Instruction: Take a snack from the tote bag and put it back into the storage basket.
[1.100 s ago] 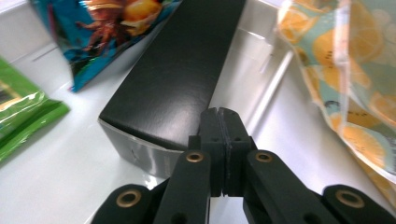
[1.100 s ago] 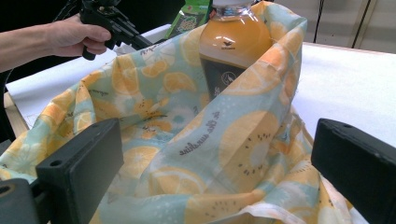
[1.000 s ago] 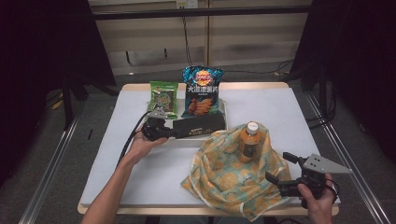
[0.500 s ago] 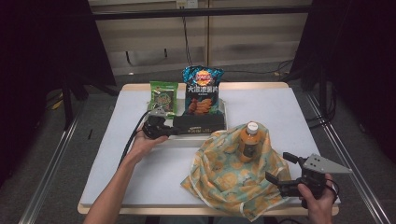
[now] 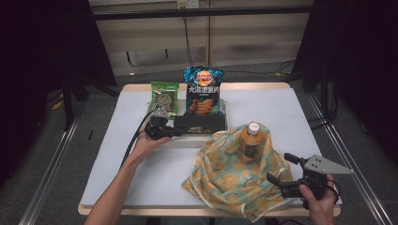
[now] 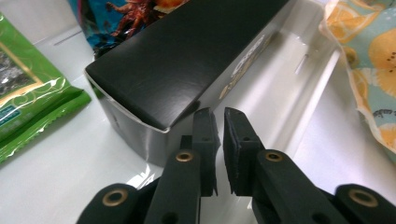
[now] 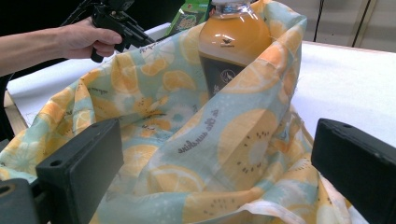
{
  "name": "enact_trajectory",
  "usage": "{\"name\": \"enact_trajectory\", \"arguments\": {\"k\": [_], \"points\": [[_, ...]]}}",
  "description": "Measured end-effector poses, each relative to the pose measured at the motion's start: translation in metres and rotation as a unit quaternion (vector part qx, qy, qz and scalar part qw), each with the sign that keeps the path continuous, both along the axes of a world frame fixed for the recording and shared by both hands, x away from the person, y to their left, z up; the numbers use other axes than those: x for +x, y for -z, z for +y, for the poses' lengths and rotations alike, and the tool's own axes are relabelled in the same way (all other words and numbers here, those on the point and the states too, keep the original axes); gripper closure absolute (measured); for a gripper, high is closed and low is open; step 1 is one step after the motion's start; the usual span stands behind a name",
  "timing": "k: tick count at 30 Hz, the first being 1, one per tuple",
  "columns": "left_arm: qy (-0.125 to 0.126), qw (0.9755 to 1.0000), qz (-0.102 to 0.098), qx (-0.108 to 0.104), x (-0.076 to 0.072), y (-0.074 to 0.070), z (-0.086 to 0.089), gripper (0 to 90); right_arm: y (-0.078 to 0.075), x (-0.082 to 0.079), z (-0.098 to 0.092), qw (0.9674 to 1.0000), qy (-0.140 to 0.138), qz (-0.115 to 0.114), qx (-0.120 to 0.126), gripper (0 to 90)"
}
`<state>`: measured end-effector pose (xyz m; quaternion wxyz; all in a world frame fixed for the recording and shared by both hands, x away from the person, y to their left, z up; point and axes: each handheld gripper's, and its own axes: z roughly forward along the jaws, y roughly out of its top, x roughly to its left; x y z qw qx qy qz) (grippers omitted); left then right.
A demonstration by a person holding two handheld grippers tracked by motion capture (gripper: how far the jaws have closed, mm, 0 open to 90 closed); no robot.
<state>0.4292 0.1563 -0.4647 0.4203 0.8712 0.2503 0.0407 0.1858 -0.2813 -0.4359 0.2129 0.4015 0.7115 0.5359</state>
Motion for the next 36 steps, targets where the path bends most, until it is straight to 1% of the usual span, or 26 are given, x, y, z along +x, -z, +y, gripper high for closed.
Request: {"name": "enact_trajectory", "arguments": {"k": [2,5,6,7,8,9,10,12,13,15,17,20,21,22,24,25,26,27,30,34,35,36], "points": [[-0.003,1.0000,-0.001,-0.008,-0.001,-0.001,-0.001,82.6,0.000,0.000,0.000,1.0000,0.001,0.001,0.000,1.7],[-0.004,1.0000,-0.001,-0.007,0.000,-0.001,0.001,81.5,0.000,0.000,0.000,1.0000,0.001,0.001,0.001,1.6],[-0.004,1.0000,0.002,-0.003,0.000,-0.001,0.001,81.2,0.000,0.000,0.000,1.0000,0.002,0.000,0.001,1.6],[-0.001,0.9999,0.003,-0.011,0.001,0.001,0.001,81.2,0.000,0.000,0.000,1.0000,0.002,-0.001,0.001,1.6],[0.003,1.0000,0.005,-0.003,0.001,0.001,0.001,81.0,0.000,0.000,0.000,1.0000,0.004,-0.001,0.003,1.7],[0.003,1.0000,0.007,-0.003,0.001,0.002,0.000,81.0,0.000,0.000,0.000,1.0000,0.004,0.000,0.003,1.6],[0.005,1.0000,0.003,0.001,0.000,0.002,-0.001,80.4,0.000,0.001,0.000,1.0000,0.005,0.000,0.003,1.7],[0.007,0.9999,0.002,-0.007,-0.001,-0.001,0.000,78.1,-0.001,0.001,0.001,1.0000,0.004,0.001,0.004,1.7],[0.005,0.9999,0.001,-0.014,-0.002,-0.003,0.000,77.5,-0.001,0.001,0.001,1.0000,0.004,0.000,0.004,1.6],[0.011,0.9997,0.000,-0.024,-0.006,-0.006,-0.001,74.3,0.000,0.002,0.000,1.0000,0.003,0.000,0.004,1.6],[0.016,0.9995,-0.007,-0.026,-0.009,-0.010,-0.003,71.8,-0.001,0.002,0.000,1.0000,0.008,0.000,0.005,1.6],[0.020,0.9992,-0.013,-0.033,-0.014,-0.013,-0.007,65.3,-0.001,0.002,-0.001,1.0000,0.008,-0.001,0.002,1.9],[0.021,0.9992,-0.013,-0.033,-0.015,-0.015,-0.008,63.7,-0.001,0.001,-0.001,1.0000,0.009,-0.001,0.001,2.3],[0.020,0.9990,-0.011,-0.038,-0.017,-0.015,-0.009,62.4,-0.001,0.001,-0.001,0.9999,0.010,-0.002,0.000,2.9],[0.022,0.9989,-0.012,-0.040,-0.020,-0.018,-0.010,59.9,-0.002,0.001,0.000,0.9999,0.016,-0.002,-0.001,3.7],[0.023,0.9986,-0.014,-0.044,-0.021,-0.019,-0.010,59.1,-0.002,0.001,0.000,0.9998,0.017,-0.001,0.000,4.4],[0.019,0.9984,-0.013,-0.052,-0.024,-0.020,-0.011,57.7,-0.002,0.001,-0.001,0.9998,0.018,-0.001,0.002,4.7],[0.022,0.9983,-0.018,-0.051,-0.025,-0.022,-0.011,57.2,-0.002,0.001,-0.002,0.9998,0.019,0.001,-0.001,4.8],[0.023,0.9972,-0.025,-0.067,-0.032,-0.027,-0.012,57.3,-0.002,0.000,-0.003,0.9998,0.022,0.001,-0.002,5.3],[0.021,0.9957,-0.024,-0.087,-0.040,-0.033,-0.014,53.3,-0.002,0.002,-0.005,0.9997,0.025,0.003,-0.003,6.1],[0.021,0.9955,-0.028,-0.088,-0.043,-0.035,-0.015,52.3,-0.002,0.002,-0.005,0.9996,0.027,0.004,-0.003,6.4],[0.025,0.9949,-0.026,-0.093,-0.044,-0.035,-0.016,52.3,-0.002,0.003,-0.005,0.9996,0.026,0.004,-0.003,6.6]]}}
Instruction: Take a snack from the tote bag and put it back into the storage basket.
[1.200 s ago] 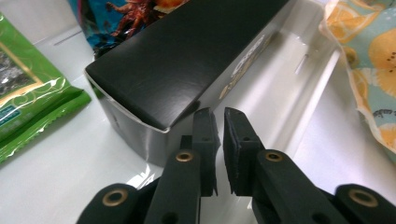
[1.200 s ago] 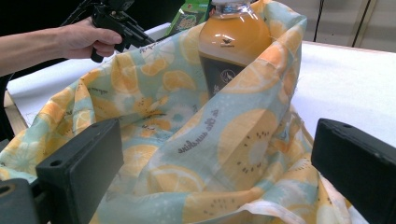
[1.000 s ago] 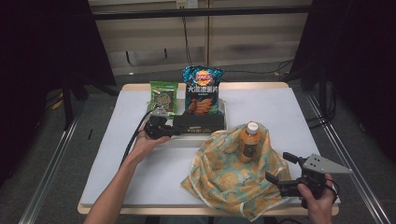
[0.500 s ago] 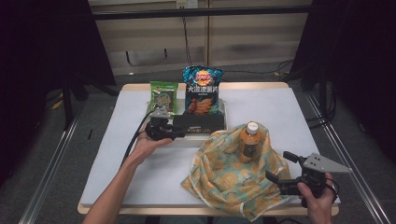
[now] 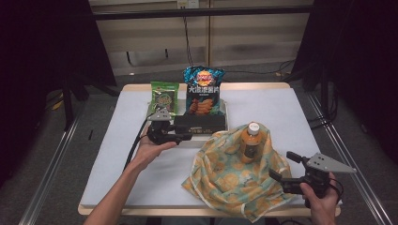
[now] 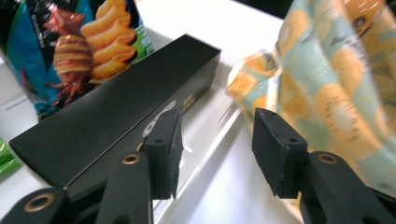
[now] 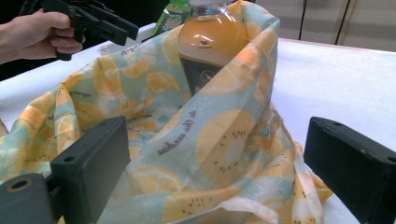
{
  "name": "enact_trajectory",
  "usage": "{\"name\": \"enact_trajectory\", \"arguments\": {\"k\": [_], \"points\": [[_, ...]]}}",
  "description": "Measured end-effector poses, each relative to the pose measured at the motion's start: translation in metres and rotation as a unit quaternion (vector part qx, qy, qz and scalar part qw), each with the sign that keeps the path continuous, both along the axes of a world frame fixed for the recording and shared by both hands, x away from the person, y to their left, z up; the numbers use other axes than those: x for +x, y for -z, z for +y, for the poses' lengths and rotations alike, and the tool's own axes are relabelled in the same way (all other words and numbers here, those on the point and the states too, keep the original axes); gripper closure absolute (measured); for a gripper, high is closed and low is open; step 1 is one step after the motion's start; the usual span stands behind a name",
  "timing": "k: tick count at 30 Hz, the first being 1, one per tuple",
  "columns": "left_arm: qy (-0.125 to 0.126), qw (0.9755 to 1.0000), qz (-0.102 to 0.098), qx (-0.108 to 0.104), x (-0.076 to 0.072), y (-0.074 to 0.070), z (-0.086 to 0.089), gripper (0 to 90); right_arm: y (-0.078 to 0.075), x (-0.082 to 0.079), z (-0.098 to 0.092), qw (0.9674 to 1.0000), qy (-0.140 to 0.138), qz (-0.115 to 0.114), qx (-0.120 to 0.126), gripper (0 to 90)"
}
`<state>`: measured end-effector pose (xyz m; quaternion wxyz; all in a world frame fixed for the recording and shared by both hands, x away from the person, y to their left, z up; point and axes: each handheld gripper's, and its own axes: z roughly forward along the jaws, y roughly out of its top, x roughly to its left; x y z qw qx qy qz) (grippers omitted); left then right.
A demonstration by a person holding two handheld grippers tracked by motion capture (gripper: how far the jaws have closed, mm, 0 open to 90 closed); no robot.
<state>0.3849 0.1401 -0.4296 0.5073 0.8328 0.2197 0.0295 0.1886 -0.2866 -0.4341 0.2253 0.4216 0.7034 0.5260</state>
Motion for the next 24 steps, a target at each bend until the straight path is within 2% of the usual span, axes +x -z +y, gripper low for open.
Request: {"name": "enact_trajectory", "arguments": {"k": [3,9,14,20,24], "points": [[0.011,0.9999,0.004,-0.010,-0.008,-0.003,-0.005,51.0,0.000,0.001,0.002,1.0000,-0.004,0.001,0.001,8.0],[0.014,0.9996,0.009,-0.022,-0.017,-0.010,-0.012,48.2,-0.001,0.003,0.004,1.0000,-0.004,0.004,0.001,10.6],[0.028,0.9994,-0.001,-0.021,-0.029,-0.015,-0.017,48.9,-0.001,0.002,0.004,1.0000,0.001,0.003,0.001,14.4],[0.043,0.9981,-0.017,-0.040,-0.042,-0.026,-0.025,53.3,-0.001,0.001,0.005,1.0000,-0.004,-0.002,-0.006,17.9],[0.058,0.9969,-0.018,-0.049,-0.048,-0.028,-0.035,55.2,-0.002,0.001,0.005,1.0000,-0.005,-0.002,-0.006,20.3]]}}
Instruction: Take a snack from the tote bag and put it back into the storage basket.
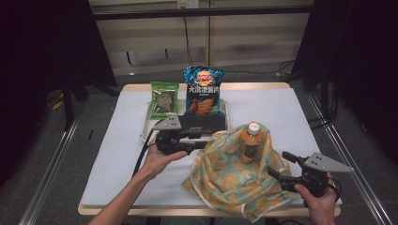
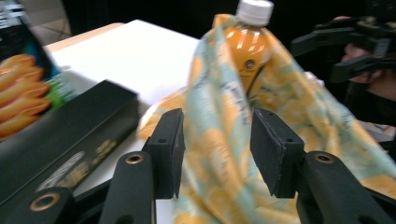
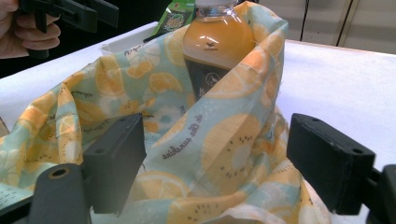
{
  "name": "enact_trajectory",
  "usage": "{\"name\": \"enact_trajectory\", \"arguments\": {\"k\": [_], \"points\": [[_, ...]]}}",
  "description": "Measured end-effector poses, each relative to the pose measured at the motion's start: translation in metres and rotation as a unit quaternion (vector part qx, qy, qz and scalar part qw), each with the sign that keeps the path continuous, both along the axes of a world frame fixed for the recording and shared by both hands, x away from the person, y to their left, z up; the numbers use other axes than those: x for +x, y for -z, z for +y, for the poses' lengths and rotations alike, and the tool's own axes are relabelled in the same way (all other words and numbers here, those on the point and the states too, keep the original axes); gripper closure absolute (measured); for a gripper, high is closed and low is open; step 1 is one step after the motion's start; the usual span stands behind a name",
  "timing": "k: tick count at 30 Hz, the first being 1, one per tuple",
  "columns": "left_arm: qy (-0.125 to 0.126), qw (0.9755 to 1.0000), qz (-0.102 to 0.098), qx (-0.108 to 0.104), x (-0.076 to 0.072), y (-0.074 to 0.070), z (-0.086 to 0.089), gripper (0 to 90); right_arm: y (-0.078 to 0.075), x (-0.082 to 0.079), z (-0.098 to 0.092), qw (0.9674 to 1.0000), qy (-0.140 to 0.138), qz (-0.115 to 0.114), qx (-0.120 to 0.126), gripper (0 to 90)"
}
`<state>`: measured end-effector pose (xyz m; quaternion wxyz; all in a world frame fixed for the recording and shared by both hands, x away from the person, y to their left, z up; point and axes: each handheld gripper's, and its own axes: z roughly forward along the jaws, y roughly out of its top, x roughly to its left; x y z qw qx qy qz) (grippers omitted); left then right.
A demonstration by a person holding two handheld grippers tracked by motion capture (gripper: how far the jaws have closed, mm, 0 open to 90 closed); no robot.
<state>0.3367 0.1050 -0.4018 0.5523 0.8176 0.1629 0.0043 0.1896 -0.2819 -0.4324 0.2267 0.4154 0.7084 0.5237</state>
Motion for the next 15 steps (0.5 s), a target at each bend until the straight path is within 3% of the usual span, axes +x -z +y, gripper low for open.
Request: {"name": "enact_trajectory", "arguments": {"k": [9,15], "points": [[0.059,0.9982,0.005,-0.004,-0.010,0.000,-0.038,65.3,-0.002,0.006,0.004,0.9998,0.018,-0.006,0.001,27.3],[0.083,0.9965,0.014,-0.002,-0.012,0.004,-0.066,65.8,-0.003,0.010,0.006,0.9999,0.017,-0.001,0.000,32.8]]}}
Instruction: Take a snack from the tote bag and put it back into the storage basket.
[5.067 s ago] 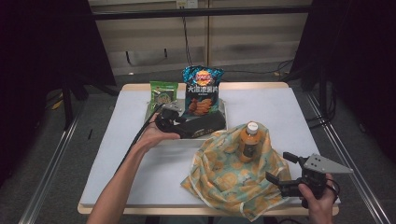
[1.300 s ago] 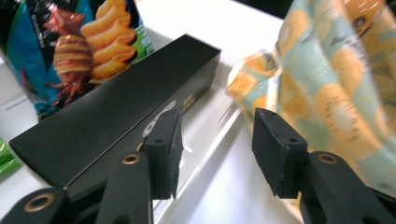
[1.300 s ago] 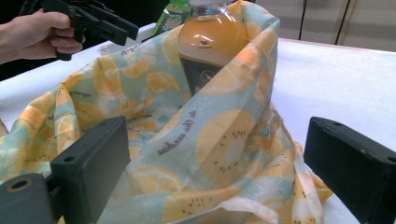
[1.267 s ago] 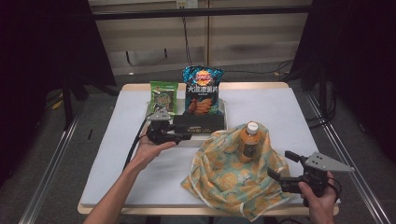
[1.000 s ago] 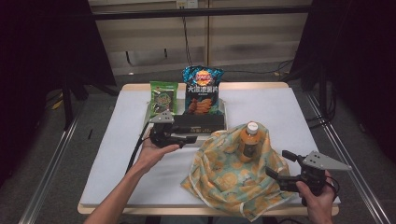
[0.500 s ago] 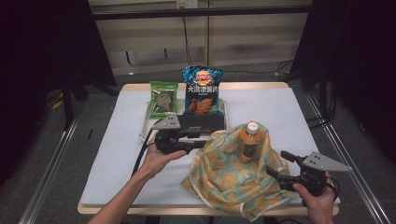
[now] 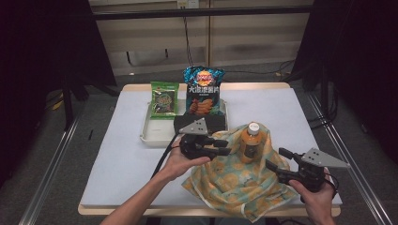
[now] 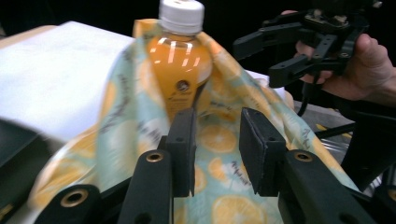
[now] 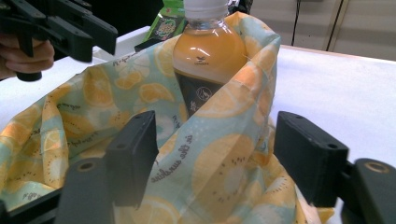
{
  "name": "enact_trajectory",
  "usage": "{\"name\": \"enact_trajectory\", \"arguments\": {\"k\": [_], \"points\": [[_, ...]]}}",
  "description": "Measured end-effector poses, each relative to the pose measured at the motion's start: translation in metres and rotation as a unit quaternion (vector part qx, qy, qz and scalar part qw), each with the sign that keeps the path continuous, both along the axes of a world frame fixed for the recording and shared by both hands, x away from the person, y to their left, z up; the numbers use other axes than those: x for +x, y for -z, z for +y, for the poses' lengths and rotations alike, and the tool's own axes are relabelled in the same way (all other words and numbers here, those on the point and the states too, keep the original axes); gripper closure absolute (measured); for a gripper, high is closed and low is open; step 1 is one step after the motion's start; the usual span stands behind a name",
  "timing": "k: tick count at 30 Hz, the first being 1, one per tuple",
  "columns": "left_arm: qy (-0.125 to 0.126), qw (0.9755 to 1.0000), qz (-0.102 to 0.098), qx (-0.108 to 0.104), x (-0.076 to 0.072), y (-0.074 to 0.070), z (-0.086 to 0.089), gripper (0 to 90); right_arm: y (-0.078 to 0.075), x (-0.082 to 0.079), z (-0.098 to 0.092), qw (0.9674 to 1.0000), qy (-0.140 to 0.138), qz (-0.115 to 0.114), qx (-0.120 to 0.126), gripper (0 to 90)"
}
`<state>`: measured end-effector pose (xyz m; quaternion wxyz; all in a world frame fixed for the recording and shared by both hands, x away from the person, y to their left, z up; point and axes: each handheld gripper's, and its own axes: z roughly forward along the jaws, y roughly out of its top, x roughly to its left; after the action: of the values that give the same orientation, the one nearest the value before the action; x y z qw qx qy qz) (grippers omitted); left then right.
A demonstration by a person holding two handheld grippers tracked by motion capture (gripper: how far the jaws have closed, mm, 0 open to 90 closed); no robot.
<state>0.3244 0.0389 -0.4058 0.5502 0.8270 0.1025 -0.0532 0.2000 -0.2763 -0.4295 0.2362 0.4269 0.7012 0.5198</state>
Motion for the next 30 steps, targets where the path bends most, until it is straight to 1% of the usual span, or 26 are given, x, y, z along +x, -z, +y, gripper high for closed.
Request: {"name": "enact_trajectory", "arguments": {"k": [4,6,7,8,9,10,11,12,13,14,15,16,17,19,20,21,23,25,27,28,30], "points": [[0.009,0.9998,0.007,0.015,0.000,0.006,-0.013,65.6,0.000,0.003,0.000,1.0000,-0.001,0.006,-0.003,38.7],[0.014,0.9997,0.012,0.016,0.001,0.010,-0.020,65.1,-0.001,0.005,-0.002,0.9999,-0.003,0.007,-0.006,41.1],[0.014,0.9996,0.012,0.021,0.001,0.011,-0.022,64.0,-0.001,0.006,-0.003,0.9999,-0.003,0.010,-0.008,41.1],[0.014,0.9996,0.015,0.021,0.003,0.012,-0.024,63.2,-0.001,0.007,-0.003,0.9999,0.001,0.011,-0.007,41.9],[0.012,0.9995,0.018,0.021,0.004,0.013,-0.025,62.2,0.000,0.008,-0.004,0.9999,-0.001,0.011,-0.007,44.5],[0.001,0.9996,0.021,0.020,0.006,0.016,-0.026,60.7,0.001,0.010,-0.005,0.9999,-0.002,0.009,-0.007,46.1],[0.001,0.9996,0.020,0.022,0.008,0.017,-0.027,59.0,0.004,0.010,-0.005,0.9999,0.000,0.013,-0.003,47.3],[-0.006,0.9995,0.020,0.023,0.009,0.019,-0.028,57.5,0.007,0.011,-0.004,0.9999,-0.002,0.014,-0.003,50.9],[-0.011,0.9995,0.020,0.024,0.011,0.020,-0.029,56.2,0.010,0.011,-0.004,0.9998,-0.006,0.018,-0.007,53.5],[-0.011,0.9996,0.020,0.019,0.013,0.021,-0.030,54.8,0.011,0.010,-0.003,0.9997,-0.009,0.019,-0.012,54.9],[-0.017,0.9995,0.021,0.018,0.014,0.021,-0.031,54.1,0.011,0.010,-0.003,0.9997,-0.010,0.017,-0.013,57.4],[-0.024,0.9994,0.017,0.019,0.015,0.021,-0.033,52.4,0.010,0.009,-0.003,0.9997,-0.012,0.015,-0.012,60.5],[-0.026,0.9993,0.015,0.021,0.016,0.021,-0.035,50.5,0.010,0.008,-0.003,0.9998,-0.011,0.011,-0.013,63.6],[-0.029,0.9994,0.014,0.014,0.018,0.022,-0.039,48.1,0.009,0.008,-0.002,0.9998,-0.012,0.008,-0.015,67.5],[-0.031,0.9993,0.015,0.016,0.019,0.023,-0.041,46.0,0.009,0.008,-0.002,0.9998,-0.012,0.008,-0.015,69.4],[-0.034,0.9992,0.016,0.014,0.020,0.023,-0.043,44.5,0.009,0.008,-0.002,0.9997,-0.014,0.007,-0.016,70.2],[-0.036,0.9992,0.011,0.015,0.020,0.023,-0.047,41.4,0.010,0.008,-0.001,0.9997,-0.017,0.008,-0.015,70.5],[-0.042,0.9989,0.010,0.015,0.021,0.024,-0.050,37.4,0.010,0.007,-0.001,0.9996,-0.020,0.010,-0.017,70.5],[-0.046,0.9987,0.011,0.017,0.023,0.025,-0.054,36.5,0.011,0.008,-0.002,0.9997,-0.018,0.011,-0.016,70.4],[-0.049,0.9986,0.013,0.017,0.024,0.025,-0.055,34.4,0.011,0.008,-0.002,0.9997,-0.018,0.011,-0.016,69.8],[-0.048,0.9986,0.013,0.017,0.026,0.025,-0.058,33.0,0.011,0.009,-0.002,0.9996,-0.018,0.011,-0.016,69.6]]}}
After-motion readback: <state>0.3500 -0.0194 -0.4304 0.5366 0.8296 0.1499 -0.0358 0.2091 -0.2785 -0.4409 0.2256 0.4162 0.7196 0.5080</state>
